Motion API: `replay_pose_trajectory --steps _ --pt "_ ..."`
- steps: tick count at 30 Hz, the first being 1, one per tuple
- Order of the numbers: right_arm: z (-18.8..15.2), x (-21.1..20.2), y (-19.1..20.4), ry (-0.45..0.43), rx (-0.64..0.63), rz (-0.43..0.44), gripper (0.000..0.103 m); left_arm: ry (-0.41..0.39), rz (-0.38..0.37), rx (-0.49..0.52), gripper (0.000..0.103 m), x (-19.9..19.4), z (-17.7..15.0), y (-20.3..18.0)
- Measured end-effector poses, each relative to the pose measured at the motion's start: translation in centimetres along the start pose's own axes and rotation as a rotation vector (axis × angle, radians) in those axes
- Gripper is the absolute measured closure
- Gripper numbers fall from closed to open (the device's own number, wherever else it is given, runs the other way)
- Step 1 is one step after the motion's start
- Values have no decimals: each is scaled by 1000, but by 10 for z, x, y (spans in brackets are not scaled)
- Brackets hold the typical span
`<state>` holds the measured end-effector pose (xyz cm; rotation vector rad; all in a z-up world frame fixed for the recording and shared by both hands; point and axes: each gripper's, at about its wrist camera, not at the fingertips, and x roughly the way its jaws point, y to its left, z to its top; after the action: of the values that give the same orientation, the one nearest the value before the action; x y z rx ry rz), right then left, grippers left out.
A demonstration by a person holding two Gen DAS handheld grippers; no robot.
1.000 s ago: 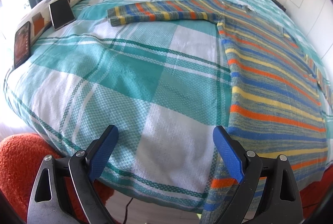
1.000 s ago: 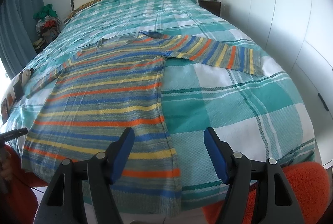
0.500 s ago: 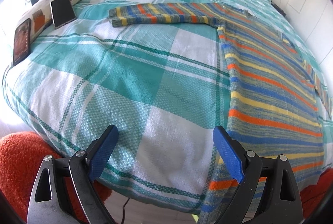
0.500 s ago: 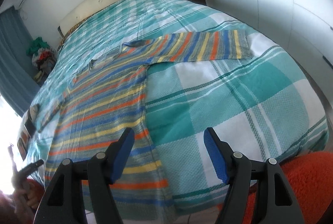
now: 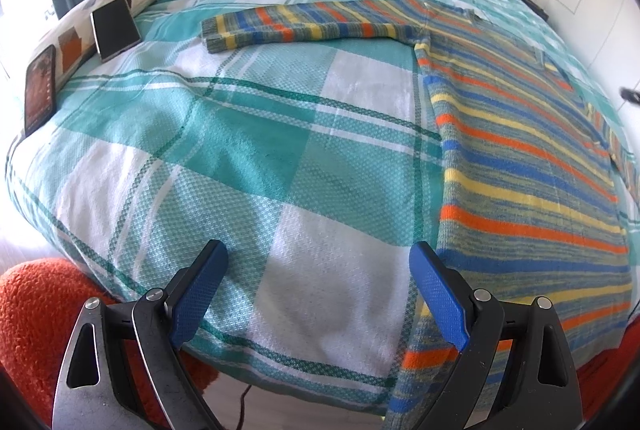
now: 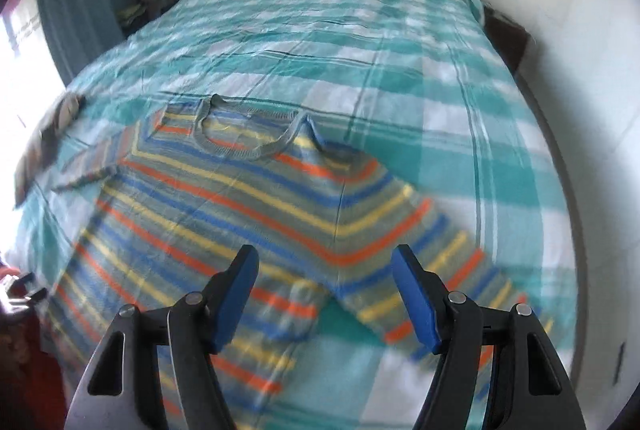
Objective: Fold small clothes
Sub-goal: 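Lower the right gripper to the sweater beside the collar and close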
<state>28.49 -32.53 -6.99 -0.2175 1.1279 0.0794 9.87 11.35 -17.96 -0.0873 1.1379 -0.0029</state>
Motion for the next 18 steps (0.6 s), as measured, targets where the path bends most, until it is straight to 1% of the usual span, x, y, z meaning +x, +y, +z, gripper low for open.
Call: replay_pose_trajectory --steps 1,2,4,5,8,9,10,11,12,13,14,15,16,17,18 --pt "20 19 2 29 -74 -19 35 4 1 -2 10 1 0 1" --pt "32 36 0 52 -125 -20 35 8 2 -4 10 2 1 1" --pt "54 71 -1 119 -216 0 40 14 5 -7 10 4 2 2" --pt "60 87 -3 151 -255 -5 44 17 7 -7 9 5 3 2" --pt "70 126 -5 211 -332 -12 47 26 12 -7 7 10 5 1" --pt "72 136 -5 222 -349 -6 49 29 17 -3 7 12 6 0" --pt "74 147 -4 240 -358 19 51 34 25 5 6 14 7 -1" --pt "75 154 -3 263 -359 62 68 38 31 12 6 16 7 -3" --pt "75 165 0 300 -379 60 99 40 39 21 5 18 8 -5" --pt "77 173 -1 317 -379 31 100 39 45 25 5 19 8 -6" --pt "83 175 -6 309 -353 21 100 38 49 28 4 19 9 -7" --pt "90 176 -13 285 -323 -8 101 37 50 28 4 19 8 -7" --pt "98 176 -27 251 -260 -56 101 36 50 27 4 19 8 -7" --pt "101 177 -36 244 -196 -51 101 36 50 28 3 20 8 -7" --pt "99 182 -38 258 -178 -50 101 38 51 29 3 20 8 -7"
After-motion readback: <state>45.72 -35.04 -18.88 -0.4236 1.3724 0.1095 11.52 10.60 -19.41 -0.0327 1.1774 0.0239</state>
